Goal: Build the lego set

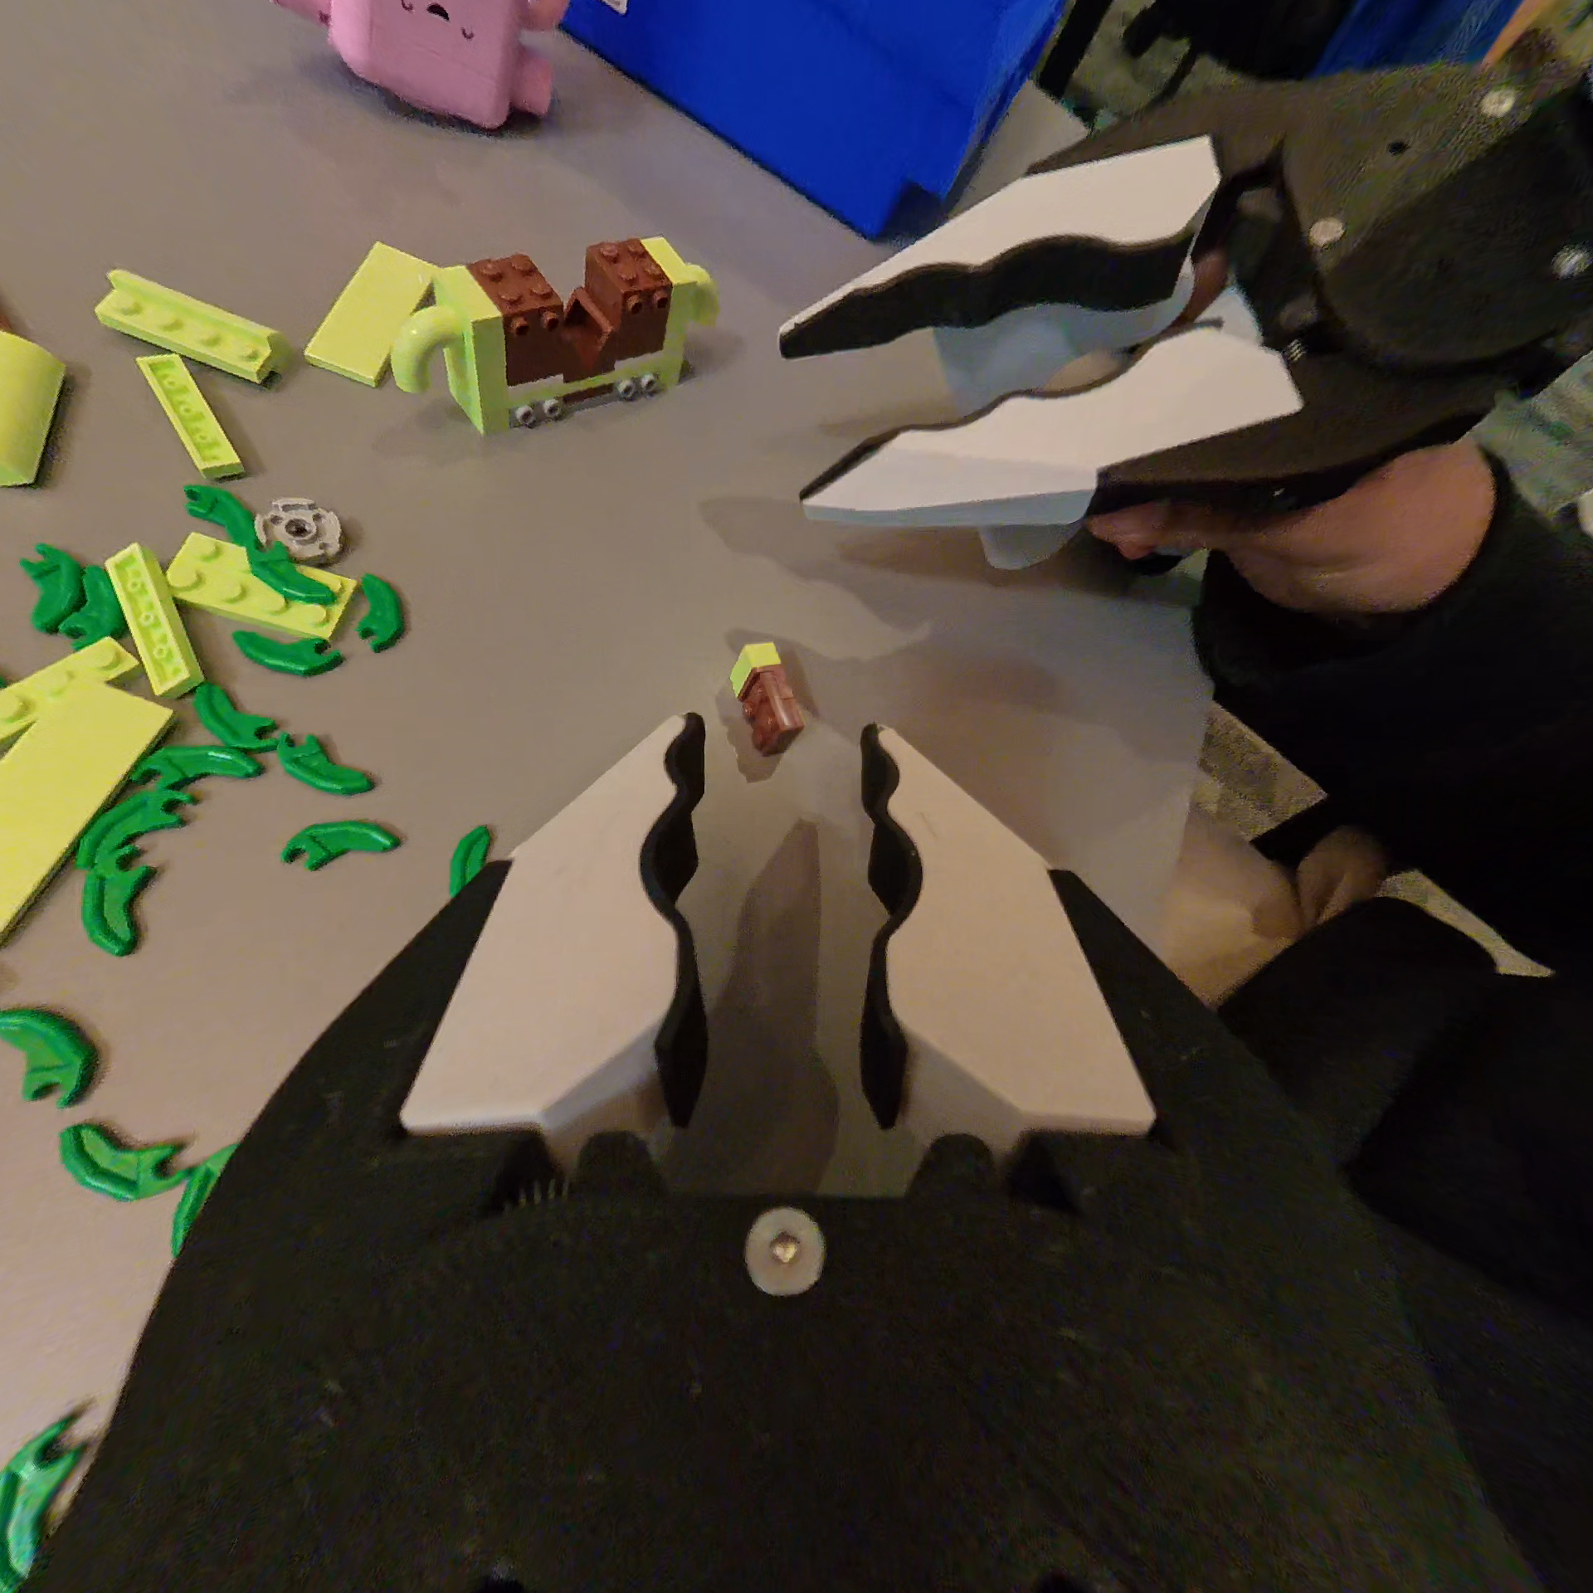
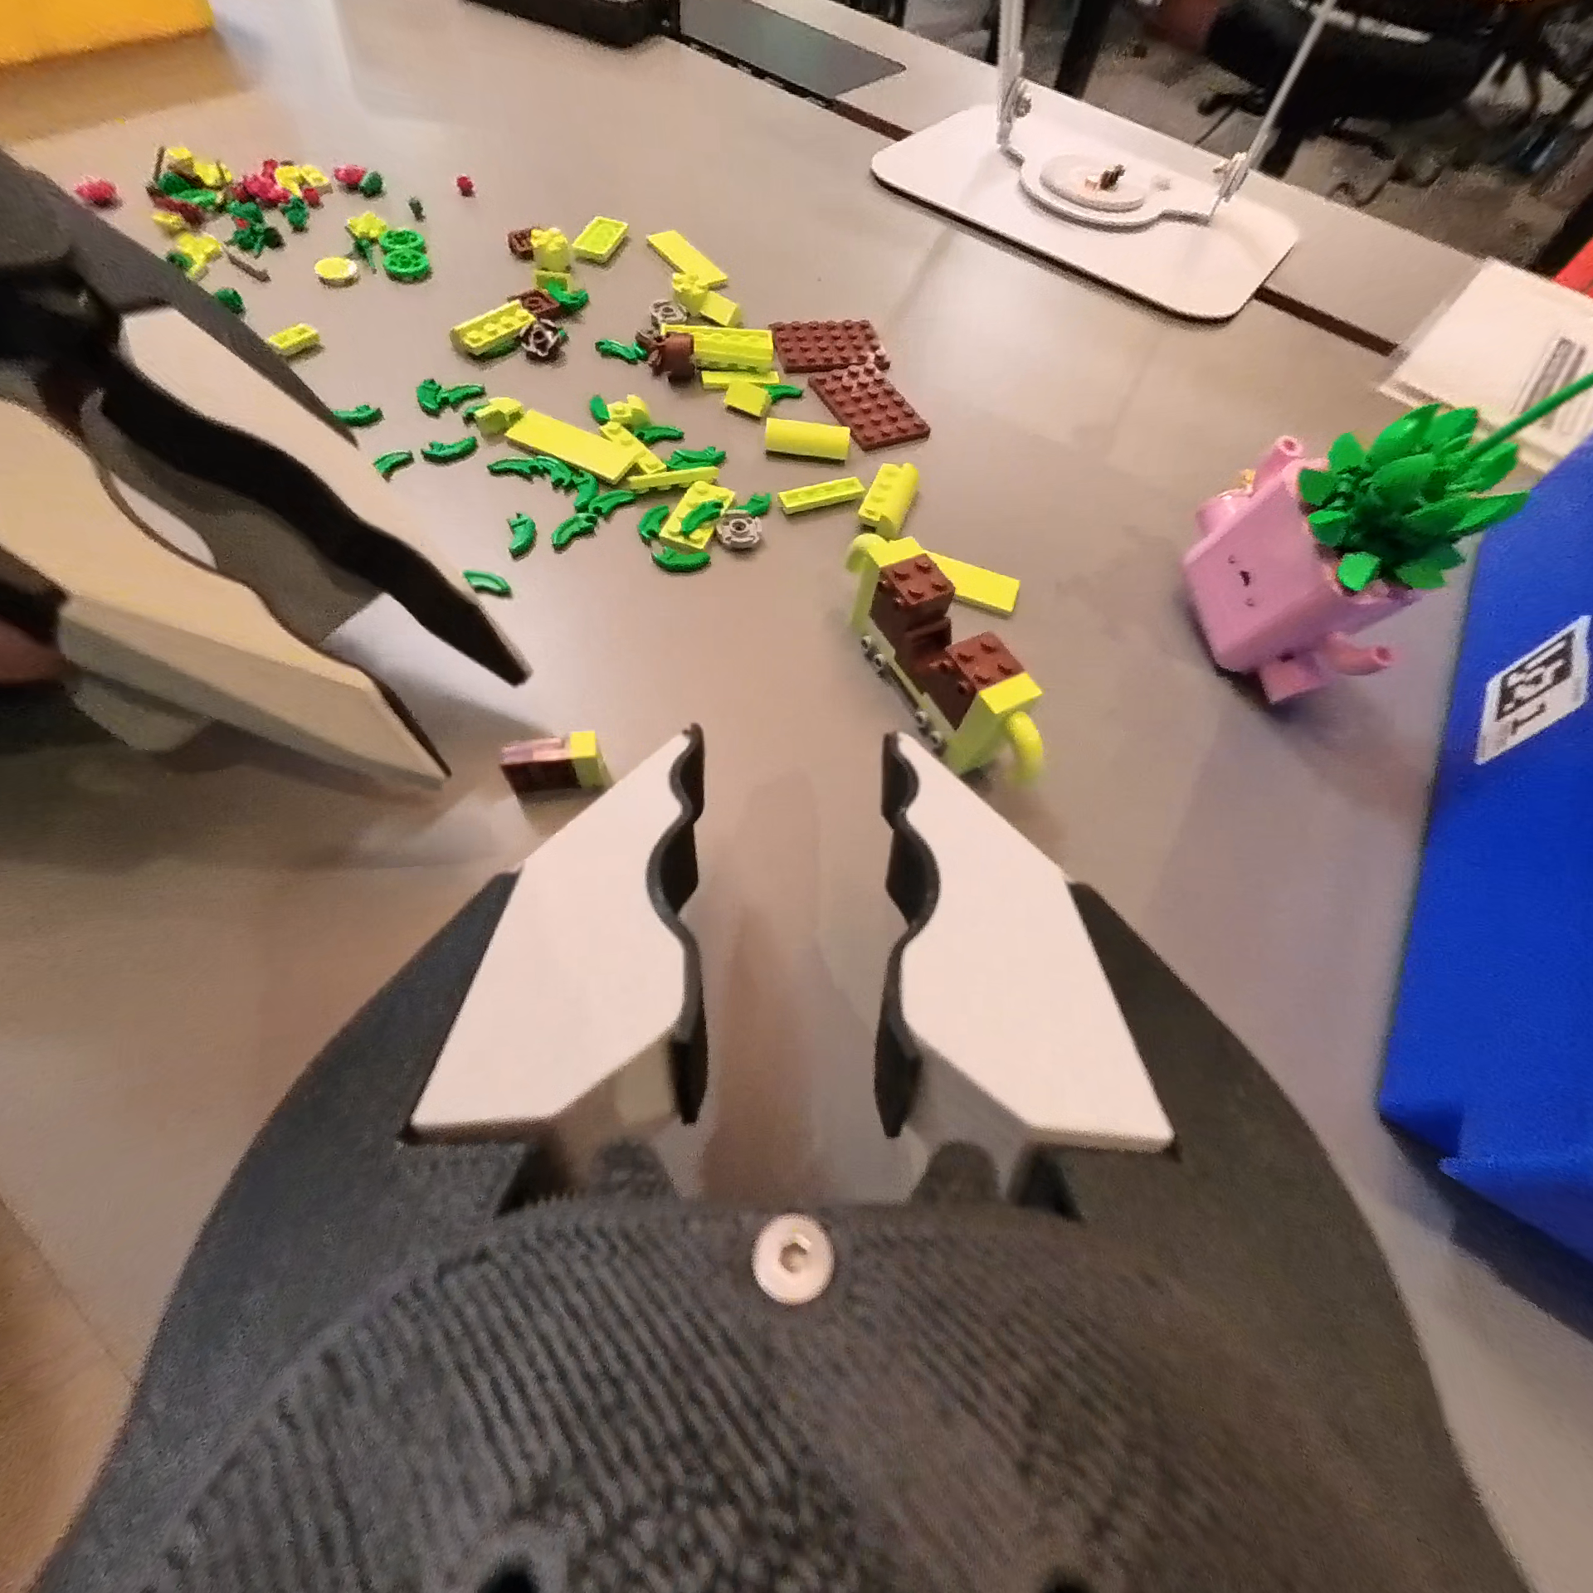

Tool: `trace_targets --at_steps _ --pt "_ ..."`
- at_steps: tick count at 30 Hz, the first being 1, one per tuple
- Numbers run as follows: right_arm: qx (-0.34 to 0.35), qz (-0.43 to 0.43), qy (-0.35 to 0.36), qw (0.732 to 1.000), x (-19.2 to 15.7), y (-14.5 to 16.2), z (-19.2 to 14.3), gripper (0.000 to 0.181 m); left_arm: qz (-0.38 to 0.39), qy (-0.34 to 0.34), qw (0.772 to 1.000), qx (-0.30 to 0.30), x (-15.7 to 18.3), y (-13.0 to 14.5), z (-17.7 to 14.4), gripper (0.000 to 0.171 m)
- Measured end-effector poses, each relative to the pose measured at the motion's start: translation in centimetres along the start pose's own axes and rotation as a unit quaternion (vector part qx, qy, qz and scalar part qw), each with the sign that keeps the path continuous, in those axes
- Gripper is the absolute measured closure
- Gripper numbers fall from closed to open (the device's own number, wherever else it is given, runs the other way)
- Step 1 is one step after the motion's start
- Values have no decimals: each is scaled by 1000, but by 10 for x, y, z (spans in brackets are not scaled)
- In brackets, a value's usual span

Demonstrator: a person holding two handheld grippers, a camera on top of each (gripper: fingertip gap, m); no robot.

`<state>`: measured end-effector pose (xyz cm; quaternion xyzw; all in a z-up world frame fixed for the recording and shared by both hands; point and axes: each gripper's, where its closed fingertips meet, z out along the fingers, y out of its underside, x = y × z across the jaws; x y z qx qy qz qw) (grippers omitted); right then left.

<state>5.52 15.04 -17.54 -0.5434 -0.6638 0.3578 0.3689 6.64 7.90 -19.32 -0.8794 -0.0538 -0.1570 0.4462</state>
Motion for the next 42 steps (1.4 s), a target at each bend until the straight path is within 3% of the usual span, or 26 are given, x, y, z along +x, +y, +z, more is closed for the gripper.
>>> trace_targets --at_steps 9,12,17,20,24,30,34,37,42 --pt "7 42 -76 996 -9 -2 -1 145 58 -62 996 -40 -4 2 16 165" --pt "20 49 -85 995 -9 -5 -4 146 101 -82 991 -36 -3 1 16 167" --pt "35 47 -90 994 -11 -8 -9 146 261 -157 951 -59 -3 8 17 165" --pt "36 49 -93 994 -13 -8 -10 145 305 -160 936 -65 1 12 17 164" --pt "39 51 -96 993 -13 -8 -12 145 296 -118 946 -61 10 15 16 156" --pt "19 49 -113 992 -20 -3 -9 144 313 -137 938 -57 6 15 13 157" --pt "16 48 -113 992 -20 -3 -9 145 269 -114 955 -56 3 13 11 139" --pt "17 48 -119 992 -21 -3 -9 146 231 -86 968 -57 2 12 9 137" --pt "-16 31 -196 980 -46 6 -12 148 207 -57 974 -74 3 16 12 140"
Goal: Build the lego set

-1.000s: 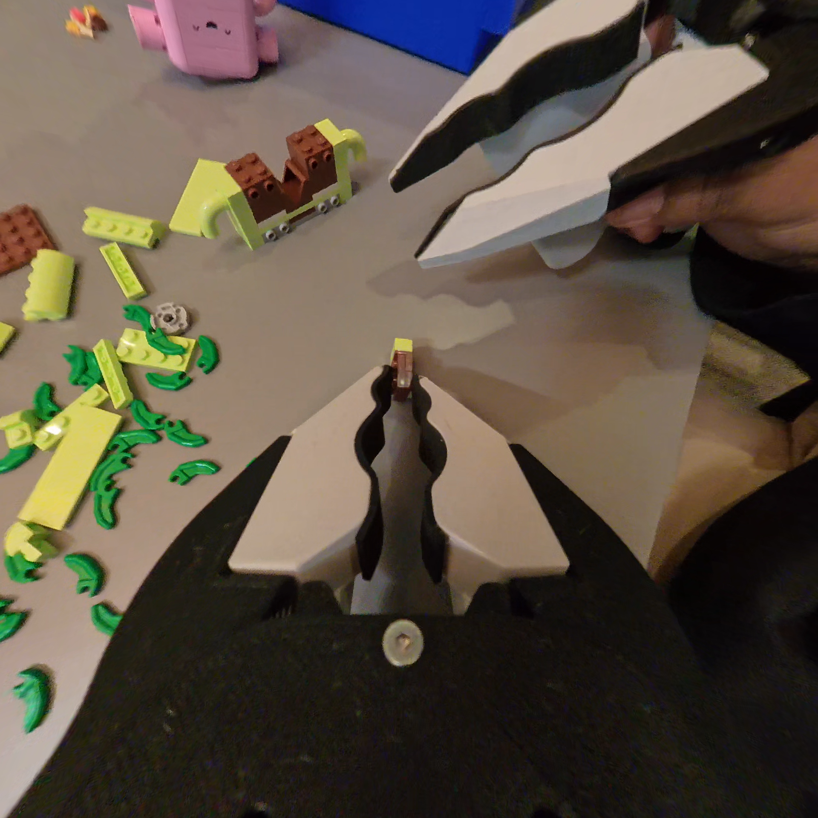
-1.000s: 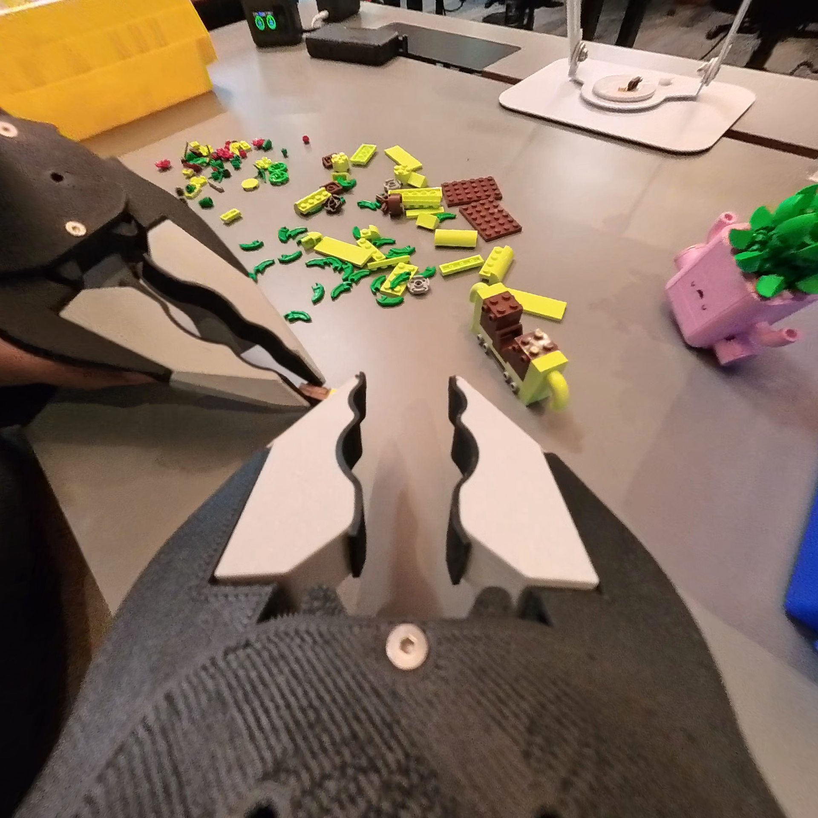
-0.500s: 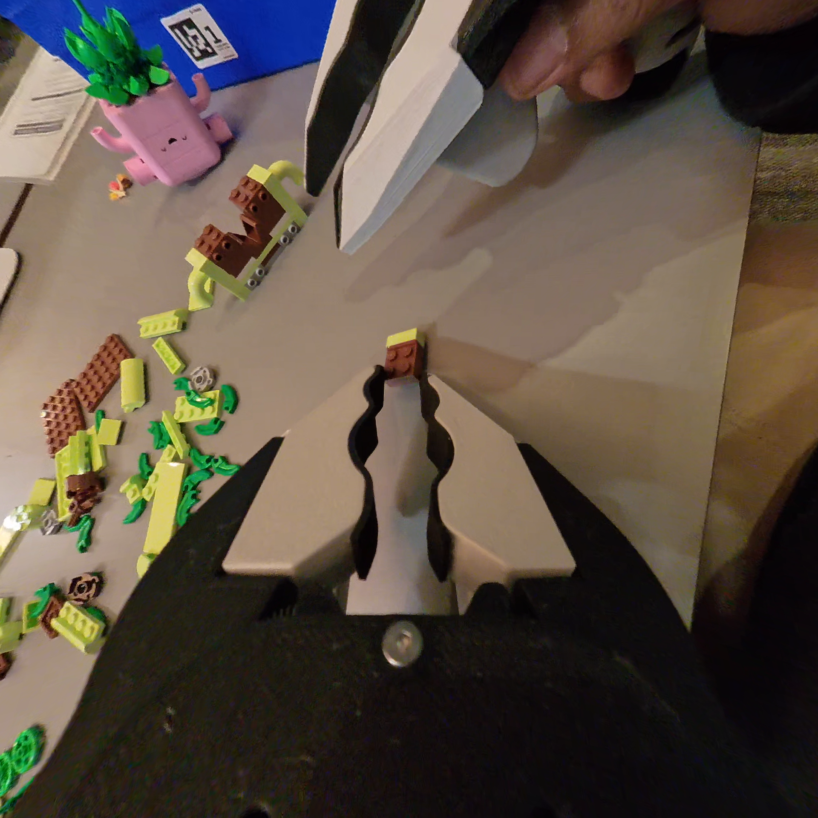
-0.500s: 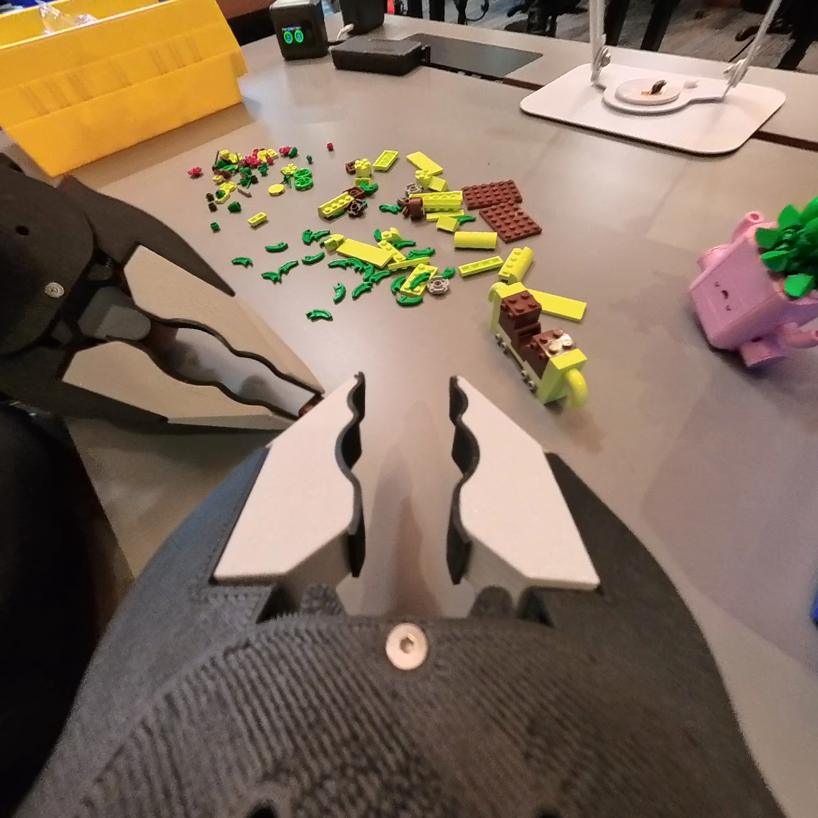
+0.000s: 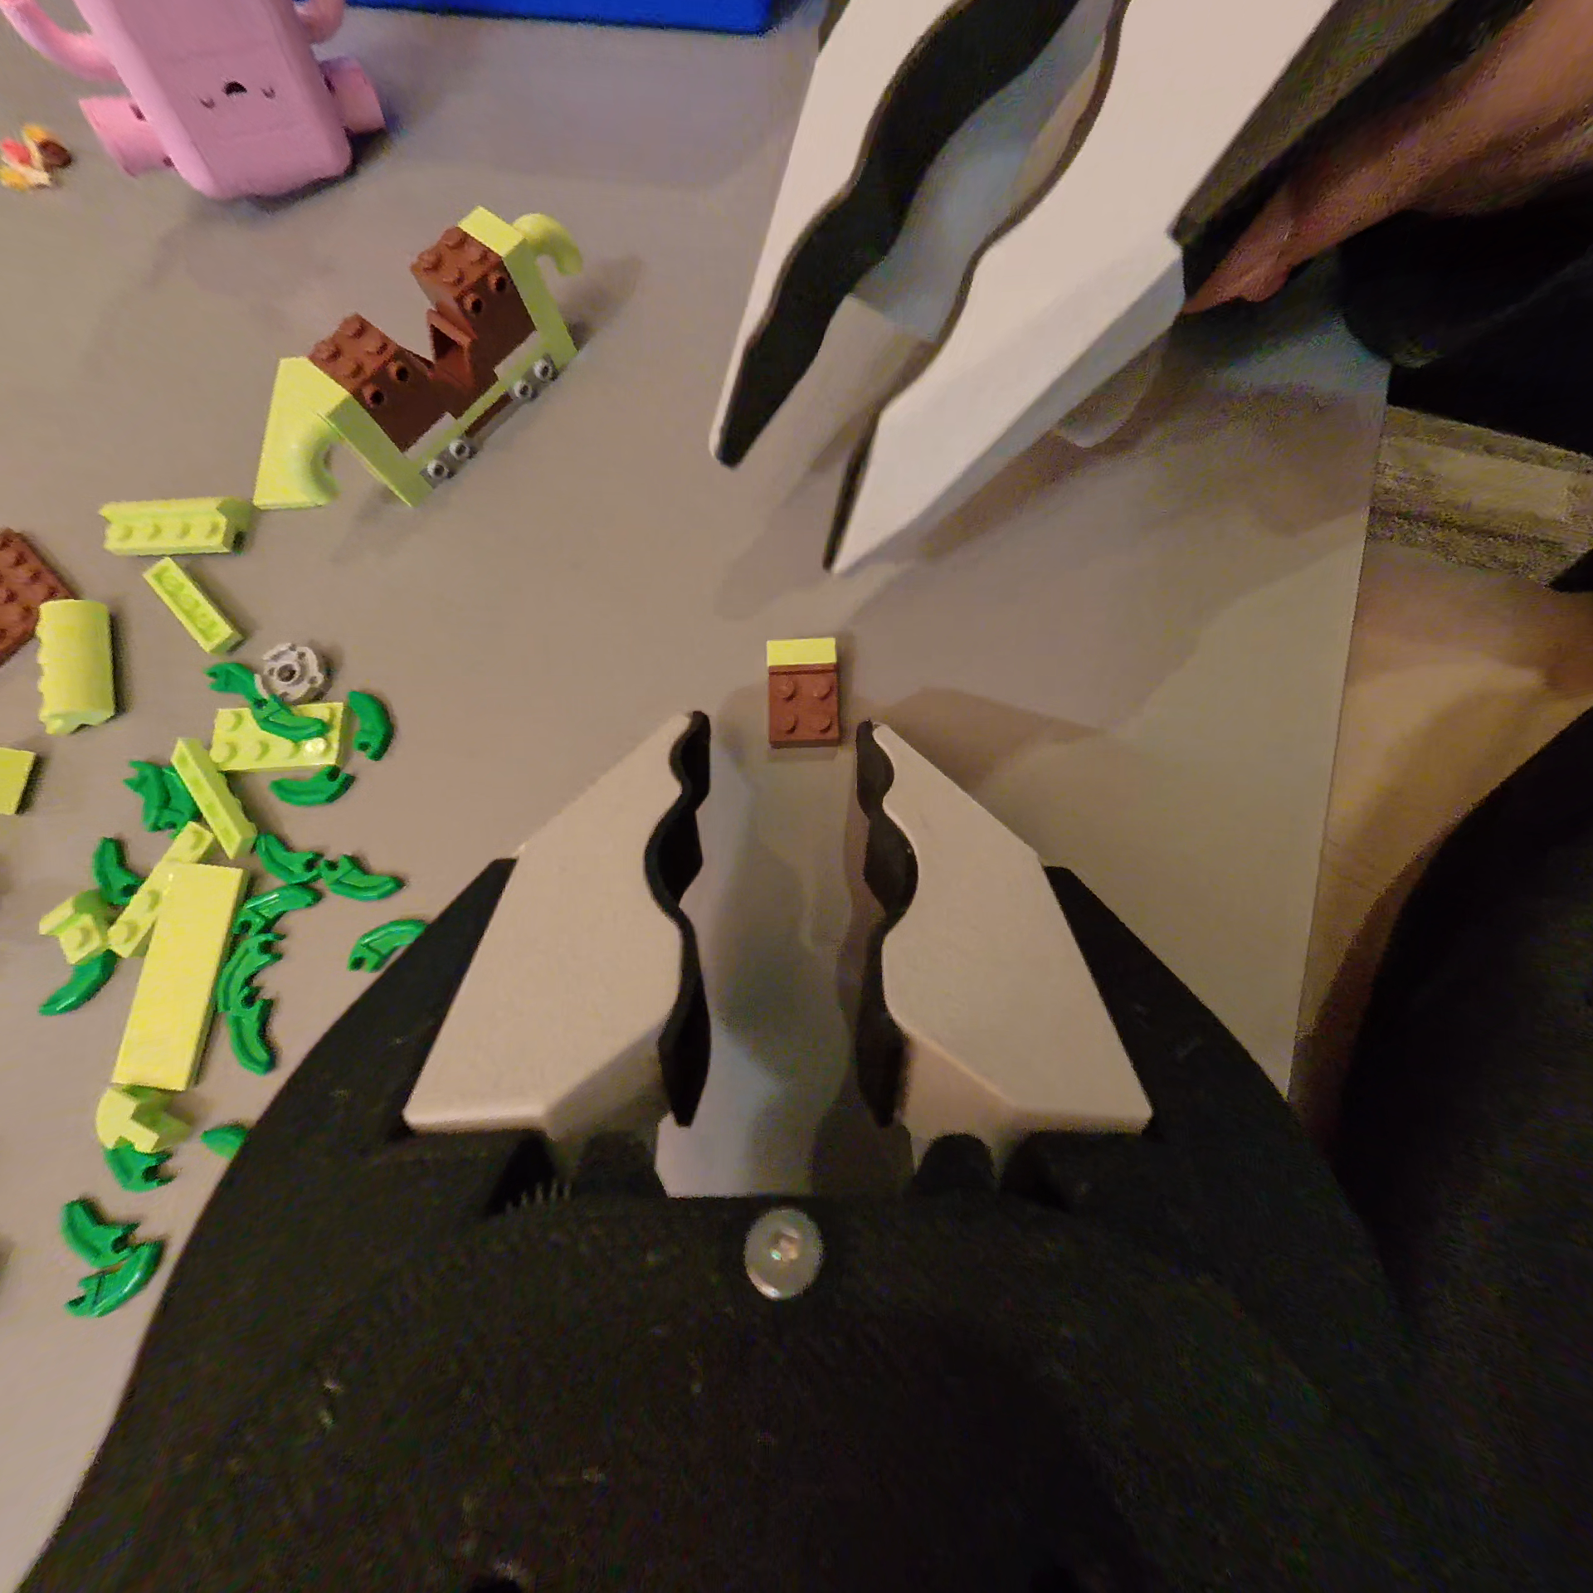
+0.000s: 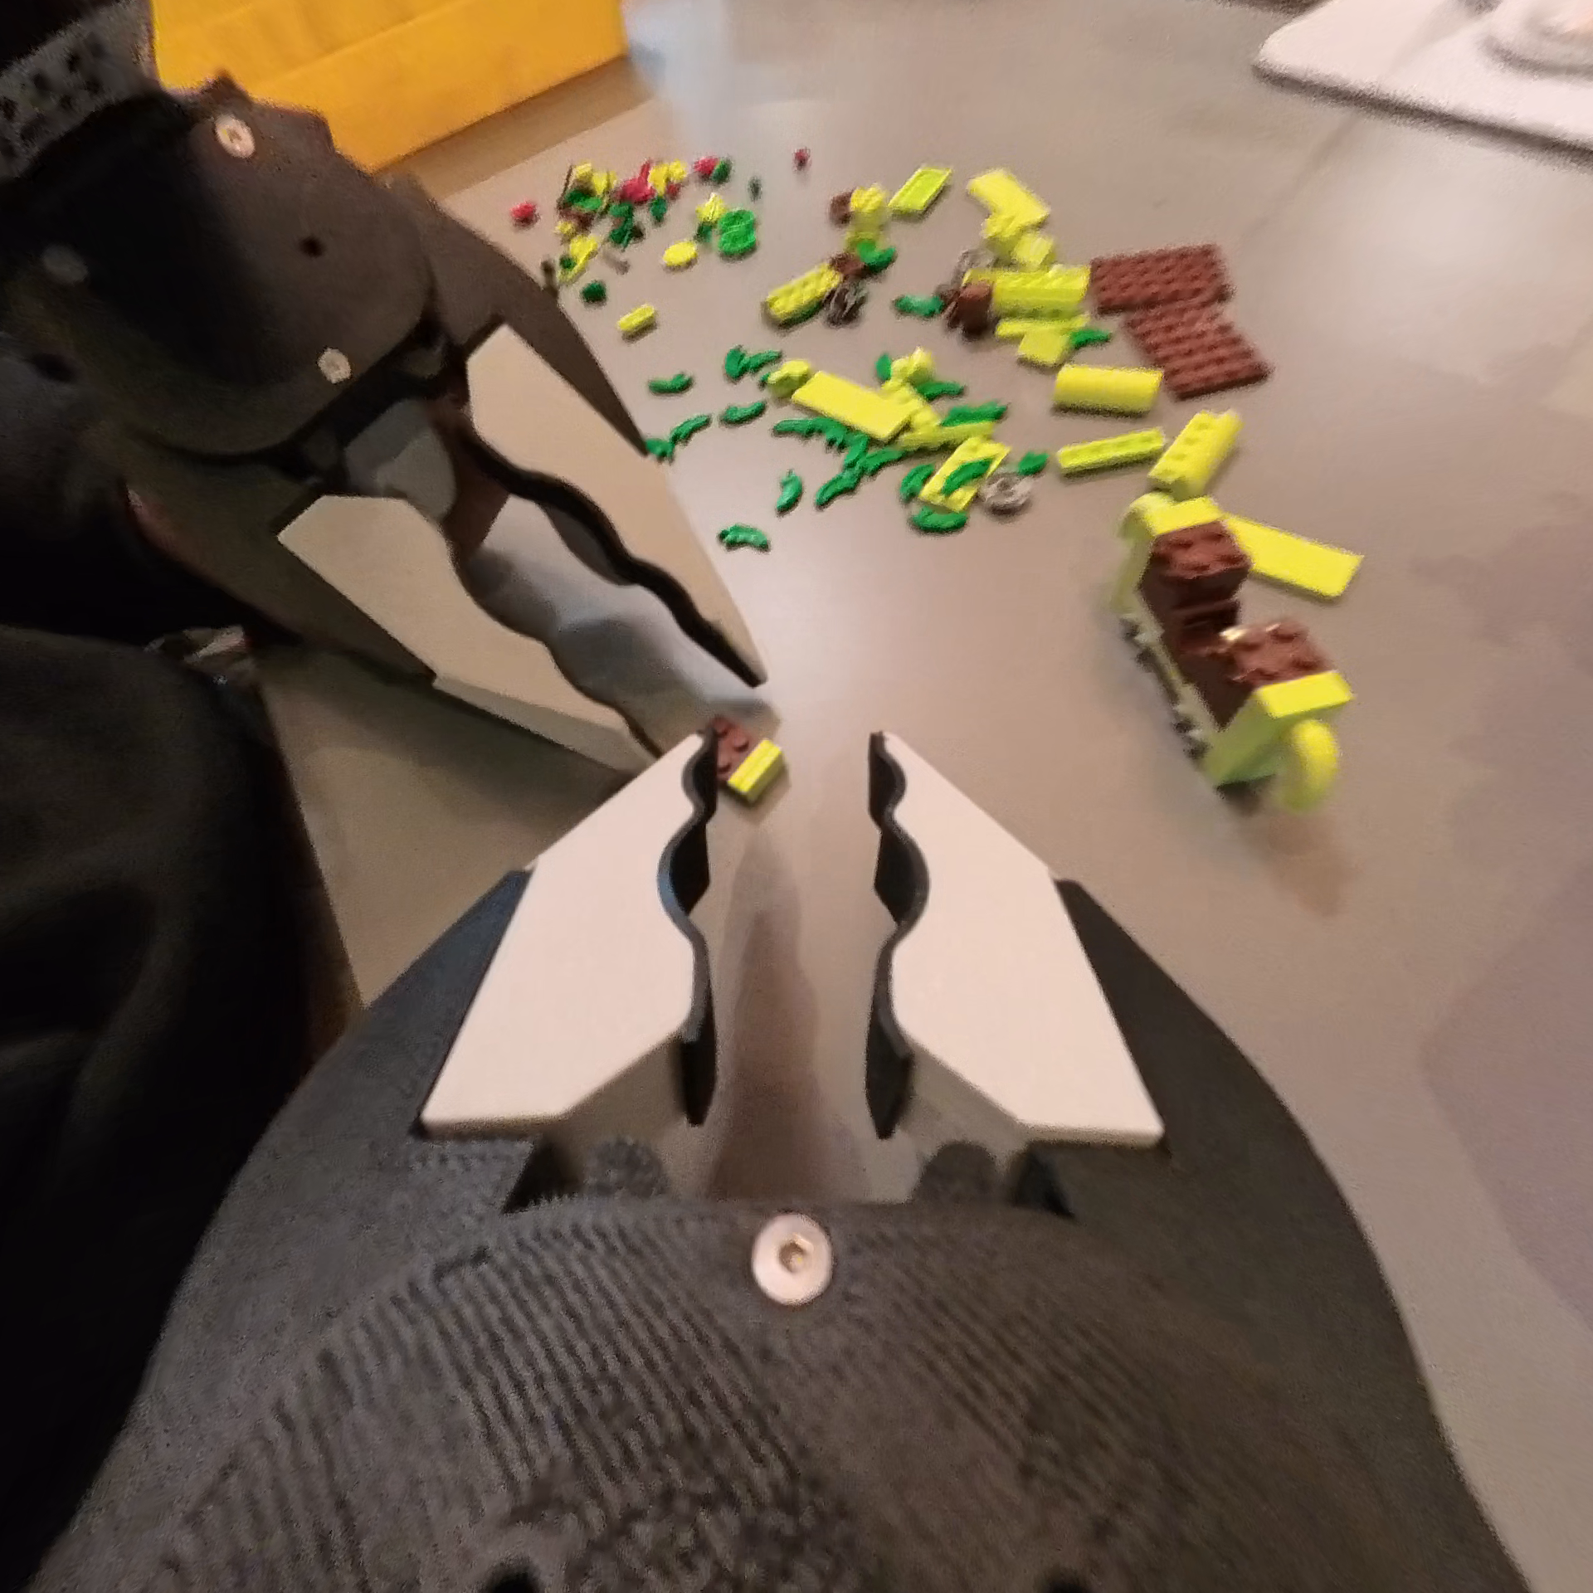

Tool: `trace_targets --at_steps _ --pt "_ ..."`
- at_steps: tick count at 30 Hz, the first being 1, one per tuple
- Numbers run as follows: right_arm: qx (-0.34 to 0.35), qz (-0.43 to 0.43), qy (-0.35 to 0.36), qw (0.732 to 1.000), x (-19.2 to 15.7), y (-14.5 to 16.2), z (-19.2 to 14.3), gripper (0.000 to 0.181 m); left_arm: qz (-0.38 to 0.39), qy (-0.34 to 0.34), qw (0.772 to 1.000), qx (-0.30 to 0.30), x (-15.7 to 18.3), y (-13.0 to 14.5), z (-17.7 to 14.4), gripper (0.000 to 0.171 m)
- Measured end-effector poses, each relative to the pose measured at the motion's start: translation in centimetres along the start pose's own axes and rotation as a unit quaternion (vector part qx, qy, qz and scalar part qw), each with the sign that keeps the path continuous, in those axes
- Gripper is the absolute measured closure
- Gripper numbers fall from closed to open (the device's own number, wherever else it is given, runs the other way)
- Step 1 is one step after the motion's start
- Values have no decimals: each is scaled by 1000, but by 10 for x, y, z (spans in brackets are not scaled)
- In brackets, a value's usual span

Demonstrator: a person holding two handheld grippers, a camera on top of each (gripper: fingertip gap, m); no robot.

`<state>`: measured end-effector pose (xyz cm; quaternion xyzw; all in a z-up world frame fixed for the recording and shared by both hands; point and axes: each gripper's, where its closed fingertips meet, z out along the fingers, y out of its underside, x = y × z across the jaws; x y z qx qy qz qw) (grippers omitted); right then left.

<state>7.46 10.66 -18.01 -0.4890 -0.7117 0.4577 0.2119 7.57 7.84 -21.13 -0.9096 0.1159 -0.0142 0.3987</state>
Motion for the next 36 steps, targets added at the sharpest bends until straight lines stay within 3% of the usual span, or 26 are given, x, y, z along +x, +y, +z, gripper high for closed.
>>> trace_targets --at_steps 7,12,23,36 --pt "-90 -26 -24 995 -15 26 15 155 -1 20 1000 -9 4 2 2 152" --pt "-88 -14 -43 995 -22 23 19 154 -14 35 999 -8 5 1 2 157" --pt "-94 -37 -8 995 -17 24 21 166 -36 59 998 -5 6 -1 2 159" --pt "-96 -57 3 994 -16 25 22 167 -13 76 997 -15 8 -1 3 159"
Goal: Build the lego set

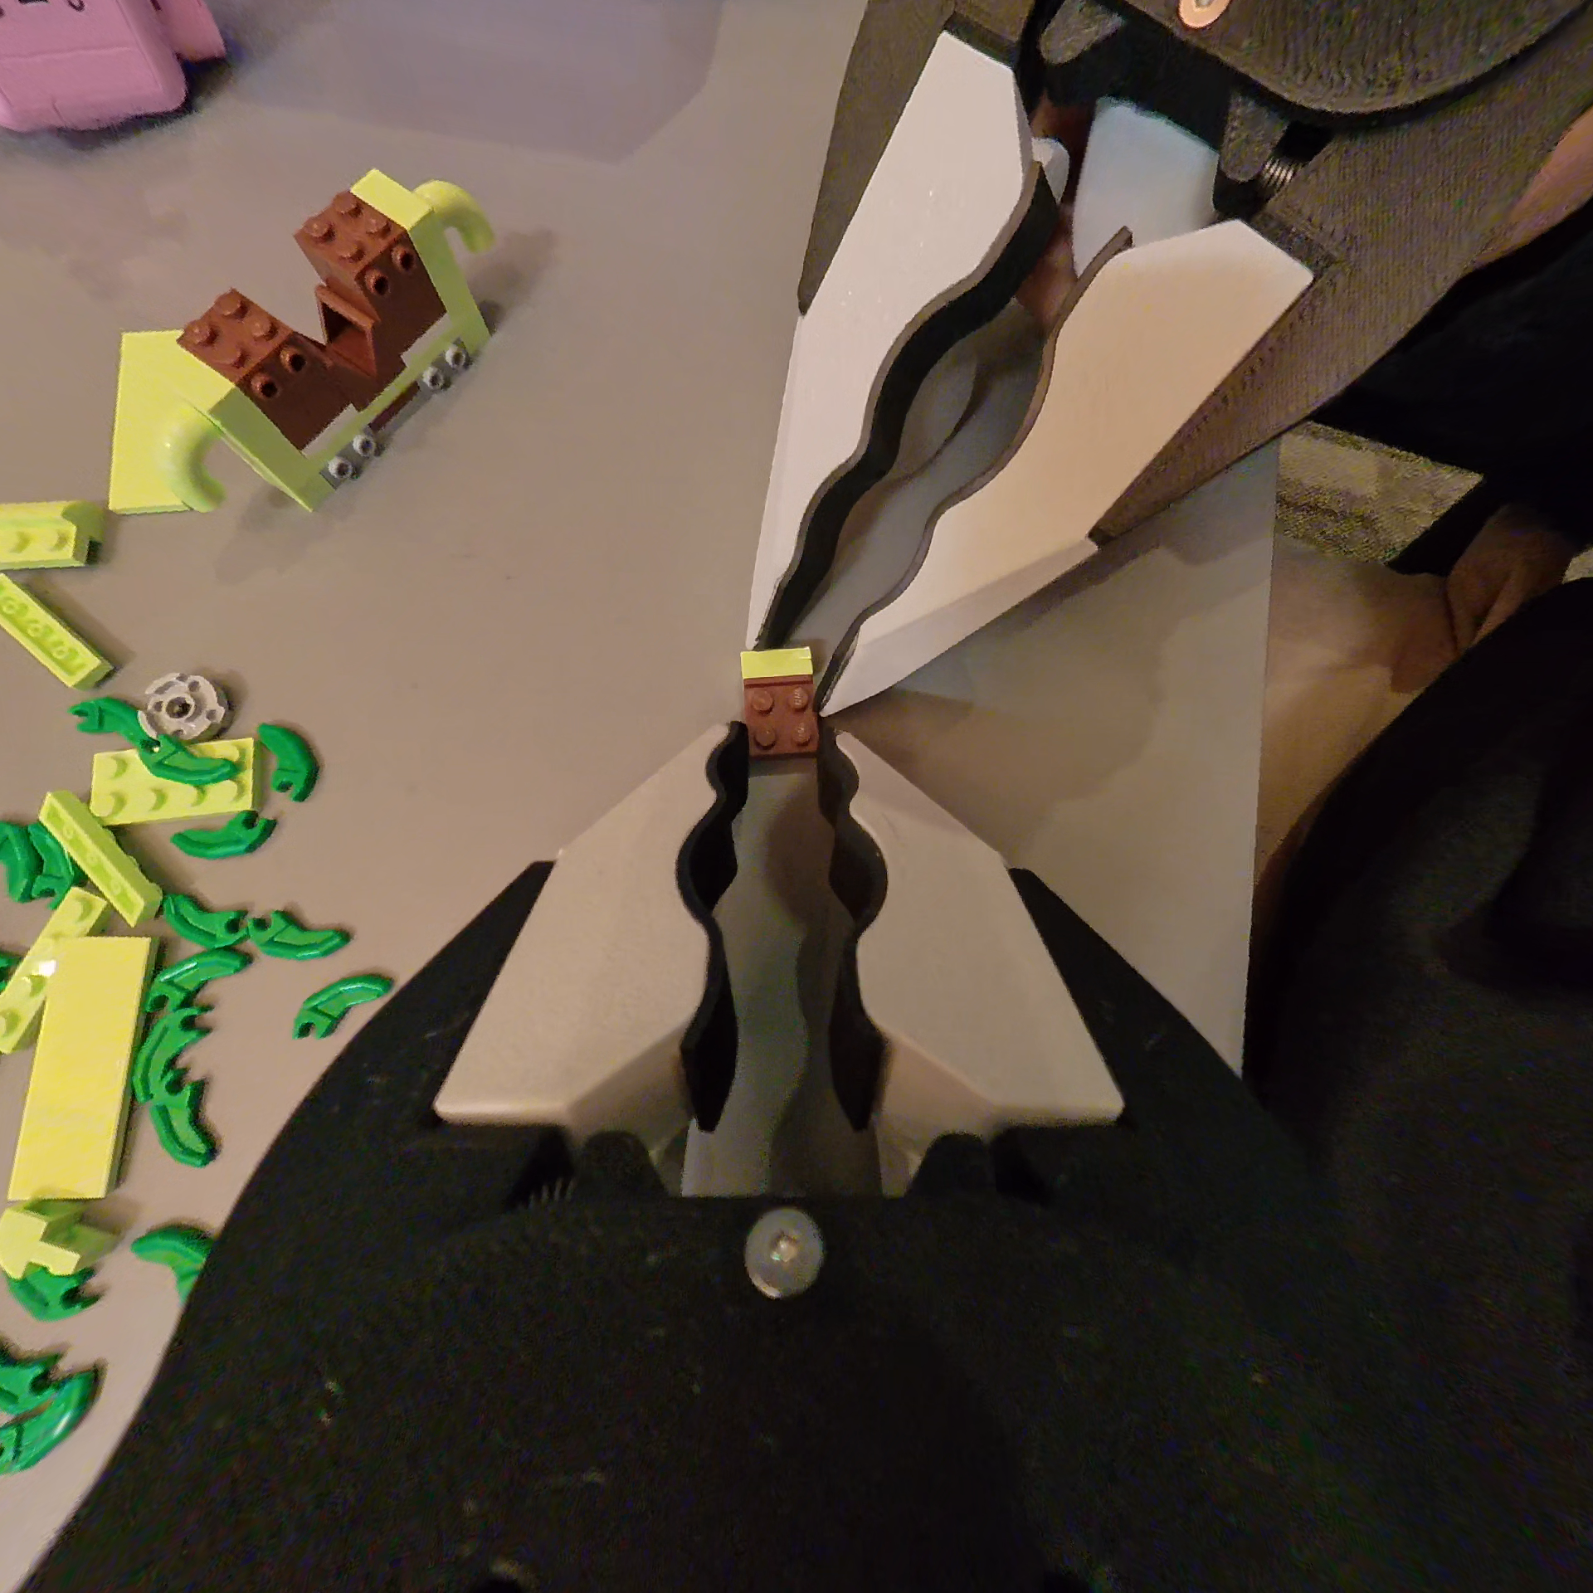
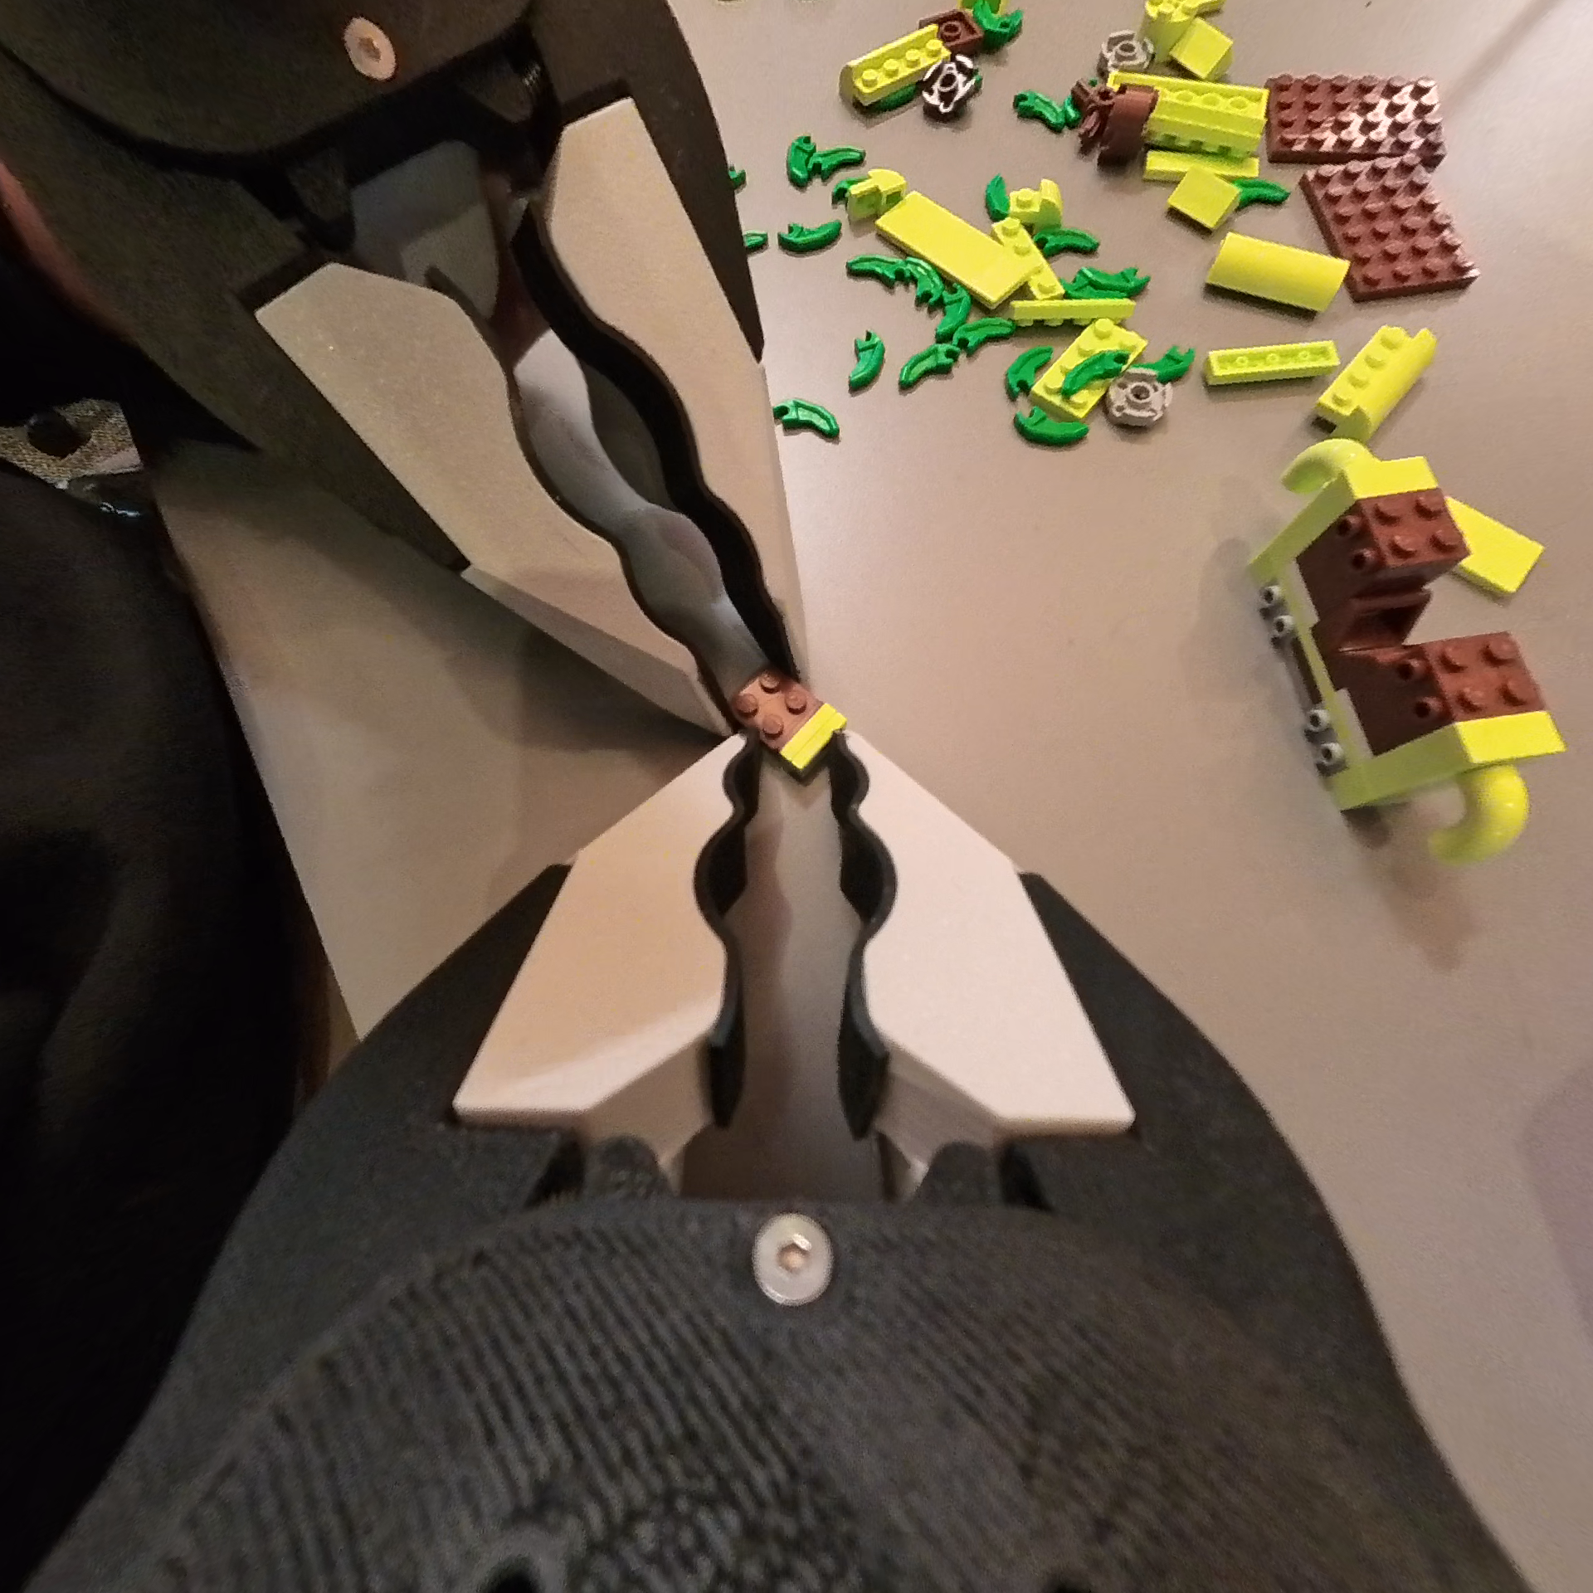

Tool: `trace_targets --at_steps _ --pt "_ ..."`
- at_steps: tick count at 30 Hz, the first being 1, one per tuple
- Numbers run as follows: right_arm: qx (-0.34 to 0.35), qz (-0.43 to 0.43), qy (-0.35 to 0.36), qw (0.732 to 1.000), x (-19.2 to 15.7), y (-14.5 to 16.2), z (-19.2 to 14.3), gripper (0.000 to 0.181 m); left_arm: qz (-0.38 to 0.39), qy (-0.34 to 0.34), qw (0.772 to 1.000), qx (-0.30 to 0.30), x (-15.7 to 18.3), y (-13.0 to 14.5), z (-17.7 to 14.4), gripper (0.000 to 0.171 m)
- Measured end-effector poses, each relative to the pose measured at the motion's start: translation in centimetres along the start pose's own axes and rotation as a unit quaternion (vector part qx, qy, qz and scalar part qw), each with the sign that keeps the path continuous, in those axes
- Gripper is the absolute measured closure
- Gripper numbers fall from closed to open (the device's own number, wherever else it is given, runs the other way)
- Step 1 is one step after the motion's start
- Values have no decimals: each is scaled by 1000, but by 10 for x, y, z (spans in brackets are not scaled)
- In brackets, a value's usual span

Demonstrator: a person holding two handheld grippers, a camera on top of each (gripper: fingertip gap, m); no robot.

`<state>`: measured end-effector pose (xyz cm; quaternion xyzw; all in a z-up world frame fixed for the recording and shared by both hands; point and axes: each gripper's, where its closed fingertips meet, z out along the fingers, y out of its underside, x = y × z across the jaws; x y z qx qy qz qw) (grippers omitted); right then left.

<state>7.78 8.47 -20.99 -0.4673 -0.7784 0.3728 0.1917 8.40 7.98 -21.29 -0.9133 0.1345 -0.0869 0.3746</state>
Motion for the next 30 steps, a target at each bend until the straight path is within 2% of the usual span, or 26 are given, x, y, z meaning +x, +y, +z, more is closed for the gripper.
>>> trace_targets --at_steps 2,4,7,9,11,14,19,22,30 --pt "4 6 4 1000 2 -1 0 163 0 -5 1000 12 -2 -1 0 159" --pt "17 22 11 1000 6 -5 -2 132 13 -30 999 35 -7 -8 -3 159" --pt "80 69 7 994 16 -19 -16 128 40 -79 992 95 -12 -24 -18 158" --pt "150 121 -33 981 16 -37 -28 130 85 -128 980 127 -15 -34 -30 159" --pt "223 174 -103 954 9 -56 -41 133 158 -195 958 140 -17 -41 -42 158" --pt "263 204 -165 929 1 -65 -49 140 242 -258 922 158 -12 -51 -53 158" --pt "272 163 -144 937 -3 -70 -50 158 275 -274 903 184 0 -60 -59 158" --pt "280 140 -140 939 -8 -73 -51 173 282 -275 901 182 1 -61 -60 158" --pt "284 121 -135 942 -11 -73 -53 176 293 -289 894 178 2 -62 -59 159"
